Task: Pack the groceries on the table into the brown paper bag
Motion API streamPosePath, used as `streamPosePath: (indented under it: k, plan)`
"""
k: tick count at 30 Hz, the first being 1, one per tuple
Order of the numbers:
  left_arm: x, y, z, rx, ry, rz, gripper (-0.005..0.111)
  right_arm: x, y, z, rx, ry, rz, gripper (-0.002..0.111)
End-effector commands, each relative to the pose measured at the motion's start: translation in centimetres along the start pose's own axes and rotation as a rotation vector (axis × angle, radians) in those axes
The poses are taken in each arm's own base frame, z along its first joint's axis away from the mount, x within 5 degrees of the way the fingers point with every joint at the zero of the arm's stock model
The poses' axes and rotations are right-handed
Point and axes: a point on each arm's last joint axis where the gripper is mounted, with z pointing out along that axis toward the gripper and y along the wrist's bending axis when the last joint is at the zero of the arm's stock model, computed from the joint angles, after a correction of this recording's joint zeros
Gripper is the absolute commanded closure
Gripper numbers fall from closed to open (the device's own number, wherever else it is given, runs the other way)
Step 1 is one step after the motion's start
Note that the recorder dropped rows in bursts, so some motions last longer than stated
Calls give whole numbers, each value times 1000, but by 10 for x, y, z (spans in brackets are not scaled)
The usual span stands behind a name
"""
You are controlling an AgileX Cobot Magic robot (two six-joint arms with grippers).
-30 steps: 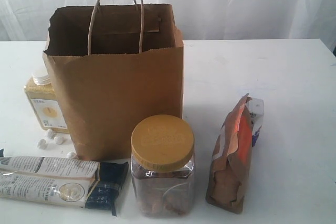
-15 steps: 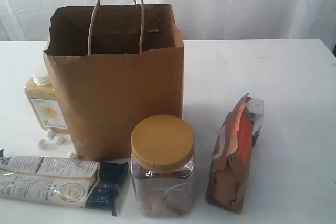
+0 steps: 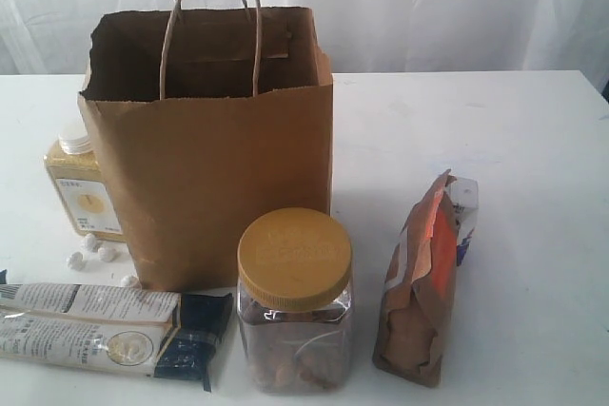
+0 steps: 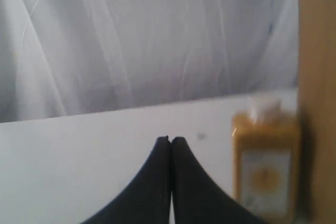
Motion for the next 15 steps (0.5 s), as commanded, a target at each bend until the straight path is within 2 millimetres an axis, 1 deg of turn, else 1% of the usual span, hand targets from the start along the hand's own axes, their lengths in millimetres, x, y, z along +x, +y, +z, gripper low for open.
streamPosePath:
  k: [1,2,4,7,9,12,14,15]
  plan:
    - [-26,-3,-4,92,-284,-409,107,0,-1,0,10,-6,-16,108]
    - [-30,-3,-6,110,-326,-428,107,0,-1,0,10,-6,-16,108]
    - [-36,-2,-8,109,-398,-410,107,0,-1,0,10,-6,-16,108]
    - [-33,5,-6,6,-384,-365,107,0,-1,0,10,-6,-16,108]
    - [-27,12,-2,-84,-318,-334,107,0,-1,0,9,-6,-13,108]
    - [-10,20,8,-200,-118,-362,107,0,-1,0,9,-6,-13,108]
    - [2,26,15,-294,-13,-524,107,0,-1,0,9,-4,-14,108]
    - [6,28,17,-338,11,-599,107,0,-1,0,9,-4,-14,108]
